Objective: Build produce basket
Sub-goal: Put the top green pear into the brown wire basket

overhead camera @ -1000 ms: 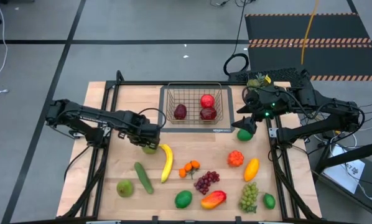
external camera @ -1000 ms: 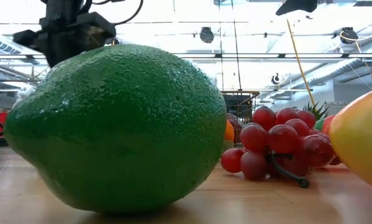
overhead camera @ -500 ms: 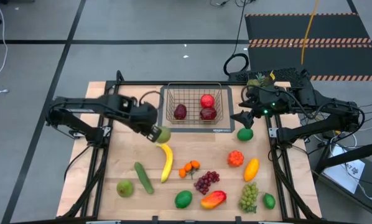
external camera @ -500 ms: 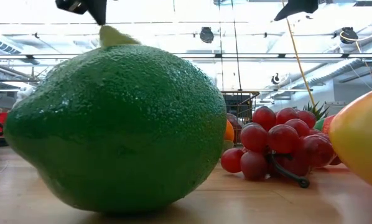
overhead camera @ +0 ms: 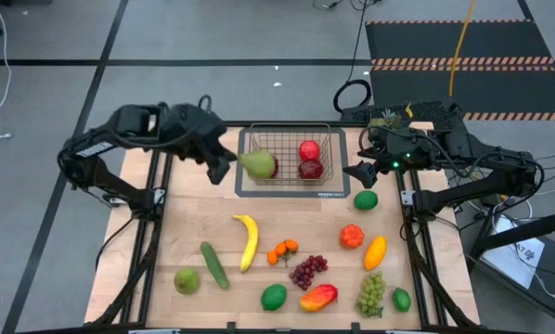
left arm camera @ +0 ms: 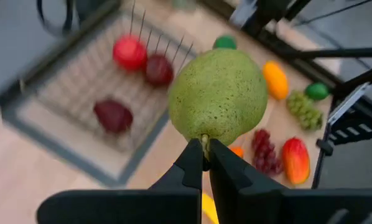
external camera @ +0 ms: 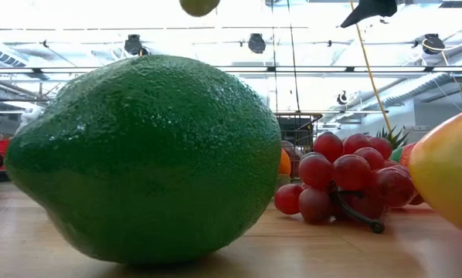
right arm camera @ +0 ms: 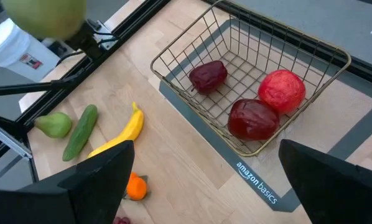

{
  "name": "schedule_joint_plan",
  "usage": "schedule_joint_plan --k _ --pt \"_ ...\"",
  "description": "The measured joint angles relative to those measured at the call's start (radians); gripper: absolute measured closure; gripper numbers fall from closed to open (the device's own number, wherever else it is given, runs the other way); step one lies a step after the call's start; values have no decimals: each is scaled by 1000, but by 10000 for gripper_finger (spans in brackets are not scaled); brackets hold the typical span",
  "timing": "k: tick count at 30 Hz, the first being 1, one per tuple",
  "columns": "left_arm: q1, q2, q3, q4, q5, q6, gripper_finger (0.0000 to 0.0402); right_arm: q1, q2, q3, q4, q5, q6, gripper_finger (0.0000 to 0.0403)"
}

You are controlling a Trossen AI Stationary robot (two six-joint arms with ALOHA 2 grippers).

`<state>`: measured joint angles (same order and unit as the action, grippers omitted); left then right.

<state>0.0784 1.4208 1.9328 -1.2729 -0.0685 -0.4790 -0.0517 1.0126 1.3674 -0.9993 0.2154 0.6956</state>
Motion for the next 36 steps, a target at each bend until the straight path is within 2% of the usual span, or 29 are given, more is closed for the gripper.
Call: schedule_joint_plan --k 4,11,14,24,32,36 --pt "8 0 42 51 0 202 394 0 0 0 0 28 -18 8" --pt "6 1 44 193 1 600 394 -2 0 0 15 48 -100 8" --pt "5 1 41 246 -2 700 394 -2 0 0 15 47 -137 8" --pt "5 1 35 311 -56 899 394 -2 -1 0 15 49 -269 8" --pt "7 16 33 314 -90 883 392 -2 -3 0 15 47 -349 8" --pt "7 27 35 334 -90 797 394 -2 -3 0 15 47 -376 8"
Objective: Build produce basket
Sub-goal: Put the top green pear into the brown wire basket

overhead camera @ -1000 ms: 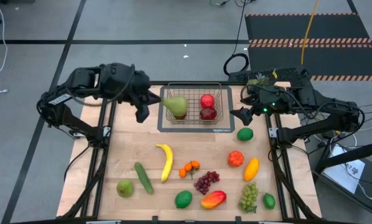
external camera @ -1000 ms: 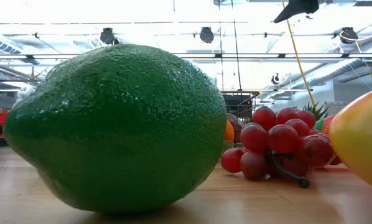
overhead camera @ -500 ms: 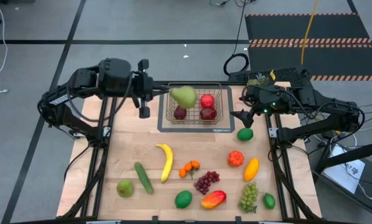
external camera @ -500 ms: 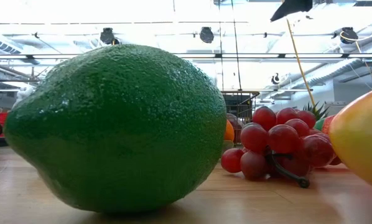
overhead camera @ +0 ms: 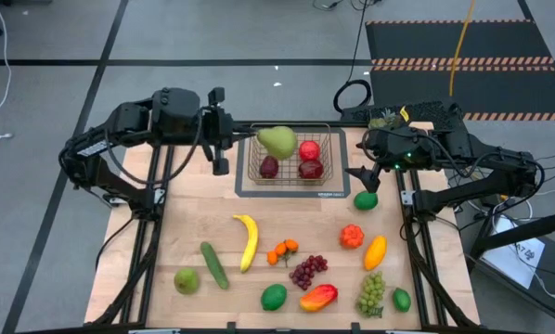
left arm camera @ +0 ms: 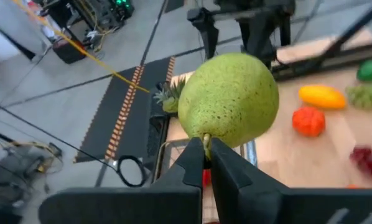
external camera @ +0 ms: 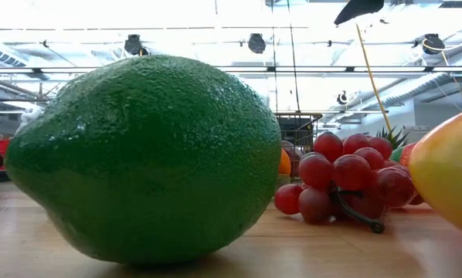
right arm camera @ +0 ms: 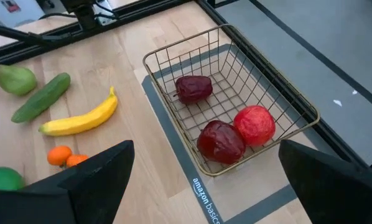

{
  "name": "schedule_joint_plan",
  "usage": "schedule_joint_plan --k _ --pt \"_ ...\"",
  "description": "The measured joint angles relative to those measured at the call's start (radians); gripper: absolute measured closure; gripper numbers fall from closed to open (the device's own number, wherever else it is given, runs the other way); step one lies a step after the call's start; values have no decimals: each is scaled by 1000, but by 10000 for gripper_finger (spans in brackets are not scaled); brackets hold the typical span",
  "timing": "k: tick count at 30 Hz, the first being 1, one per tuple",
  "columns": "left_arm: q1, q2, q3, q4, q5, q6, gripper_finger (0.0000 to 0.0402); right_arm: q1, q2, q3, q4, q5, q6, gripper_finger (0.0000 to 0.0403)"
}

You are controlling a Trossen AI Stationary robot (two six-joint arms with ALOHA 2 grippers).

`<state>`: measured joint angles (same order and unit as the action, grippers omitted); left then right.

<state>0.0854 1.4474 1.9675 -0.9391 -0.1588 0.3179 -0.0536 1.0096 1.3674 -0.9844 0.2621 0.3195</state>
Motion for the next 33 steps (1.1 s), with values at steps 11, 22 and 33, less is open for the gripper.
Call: schedule_joint_plan --k 11,22,33 --pt "0 42 -1 78 -66 -293 394 0 -6 0 0 -4 -4 8" --pt "98 91 -1 118 -116 -450 394 3 -23 0 4 -1 86 8" --pt "261 216 -1 113 21 -624 392 -2 -23 0 103 117 166 8"
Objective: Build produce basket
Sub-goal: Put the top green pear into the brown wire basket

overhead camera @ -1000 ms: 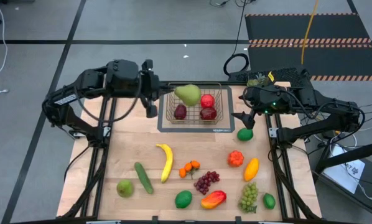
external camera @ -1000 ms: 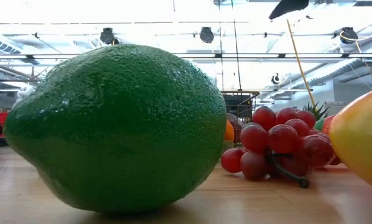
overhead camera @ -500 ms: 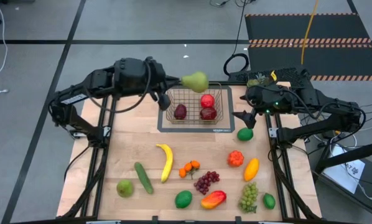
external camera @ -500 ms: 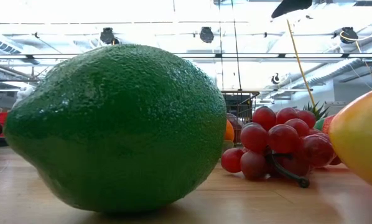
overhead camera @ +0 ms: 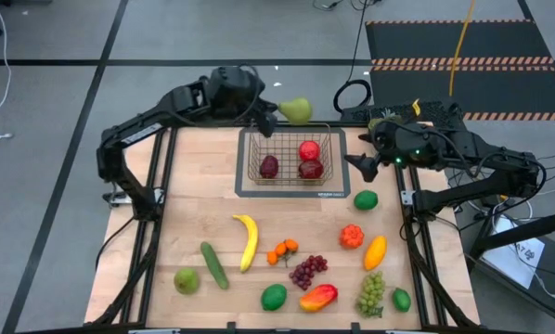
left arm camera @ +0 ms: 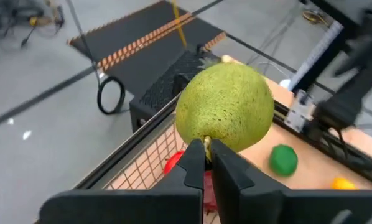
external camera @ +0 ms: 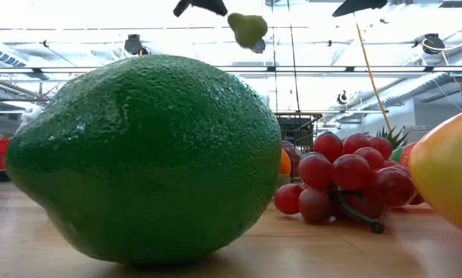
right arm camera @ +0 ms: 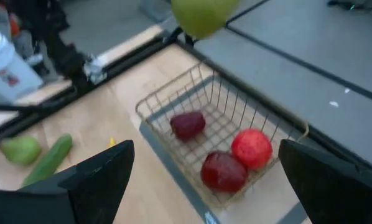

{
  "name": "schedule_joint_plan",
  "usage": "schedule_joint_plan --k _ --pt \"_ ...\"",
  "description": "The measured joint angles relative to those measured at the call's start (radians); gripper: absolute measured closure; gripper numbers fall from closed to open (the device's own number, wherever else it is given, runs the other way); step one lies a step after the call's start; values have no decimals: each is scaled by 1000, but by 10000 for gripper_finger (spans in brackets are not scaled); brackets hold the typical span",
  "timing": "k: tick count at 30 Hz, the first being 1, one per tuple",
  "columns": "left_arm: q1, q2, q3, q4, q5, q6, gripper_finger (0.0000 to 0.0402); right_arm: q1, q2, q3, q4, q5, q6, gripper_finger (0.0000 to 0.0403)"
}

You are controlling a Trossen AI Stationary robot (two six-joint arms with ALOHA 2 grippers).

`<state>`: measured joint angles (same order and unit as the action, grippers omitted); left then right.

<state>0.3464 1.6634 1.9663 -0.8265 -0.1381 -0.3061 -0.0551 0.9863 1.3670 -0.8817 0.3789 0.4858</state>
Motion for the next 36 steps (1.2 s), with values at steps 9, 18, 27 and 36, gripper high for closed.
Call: schedule_joint_plan --k 9,18,27,36 --pt "78 120 0 -27 98 -69 394 -25 0 0 55 70 11 8" --pt "122 198 1 -241 173 41 384 -34 4 0 55 73 153 8" --pt "161 291 1 -261 177 167 384 -33 14 0 74 123 114 8" --pt "165 382 0 -242 299 105 394 -33 15 0 78 120 134 8"
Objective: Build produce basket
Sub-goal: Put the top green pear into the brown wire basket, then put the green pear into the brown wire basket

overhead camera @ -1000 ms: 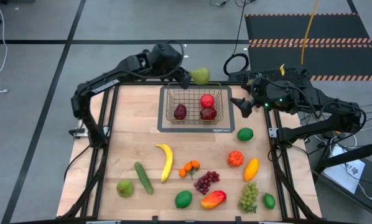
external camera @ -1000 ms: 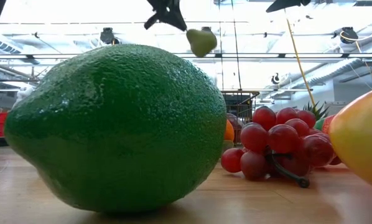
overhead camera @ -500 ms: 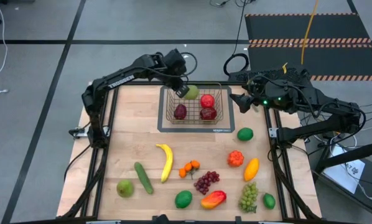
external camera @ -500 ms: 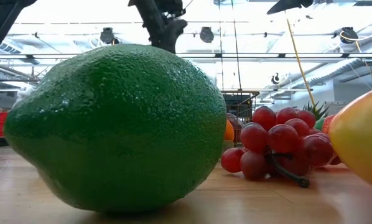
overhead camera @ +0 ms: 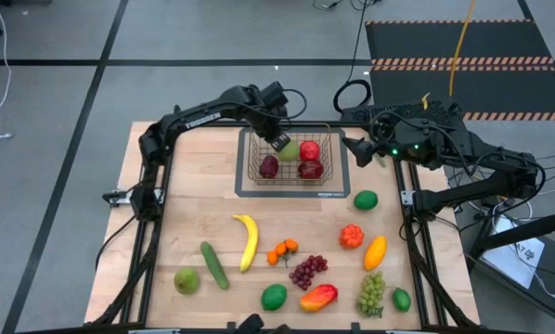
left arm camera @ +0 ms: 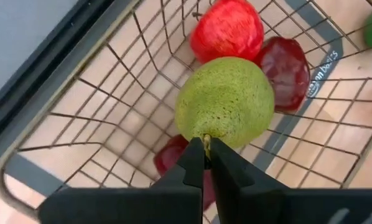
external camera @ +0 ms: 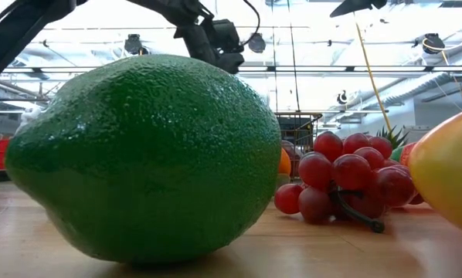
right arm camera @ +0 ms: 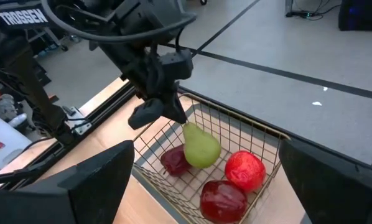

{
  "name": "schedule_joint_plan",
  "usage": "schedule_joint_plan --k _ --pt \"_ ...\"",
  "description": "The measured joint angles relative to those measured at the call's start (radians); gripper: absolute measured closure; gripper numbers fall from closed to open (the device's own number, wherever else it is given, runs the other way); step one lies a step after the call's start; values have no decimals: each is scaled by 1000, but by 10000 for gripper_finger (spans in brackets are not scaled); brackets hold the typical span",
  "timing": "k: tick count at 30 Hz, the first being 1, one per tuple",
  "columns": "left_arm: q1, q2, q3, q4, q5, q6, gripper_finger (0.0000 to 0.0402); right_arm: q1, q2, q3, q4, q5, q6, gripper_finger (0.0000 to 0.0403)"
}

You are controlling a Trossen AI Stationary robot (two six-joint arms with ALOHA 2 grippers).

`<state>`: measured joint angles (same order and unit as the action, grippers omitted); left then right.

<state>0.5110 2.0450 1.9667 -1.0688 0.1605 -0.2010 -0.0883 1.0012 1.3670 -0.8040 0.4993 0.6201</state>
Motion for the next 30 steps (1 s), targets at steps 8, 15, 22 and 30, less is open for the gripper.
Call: schedule_joint_plan --k 8,15,22,30 --pt "24 24 -14 50 5 -19 391 0 0 0 5 -3 1 8" --pt "44 25 -94 121 86 -95 376 0 0 0 8 -4 -31 8" --pt "22 25 -129 122 42 -95 325 0 0 0 7 -6 -37 8" --pt "4 21 -129 121 -22 -101 253 0 0 0 7 -8 -41 8"
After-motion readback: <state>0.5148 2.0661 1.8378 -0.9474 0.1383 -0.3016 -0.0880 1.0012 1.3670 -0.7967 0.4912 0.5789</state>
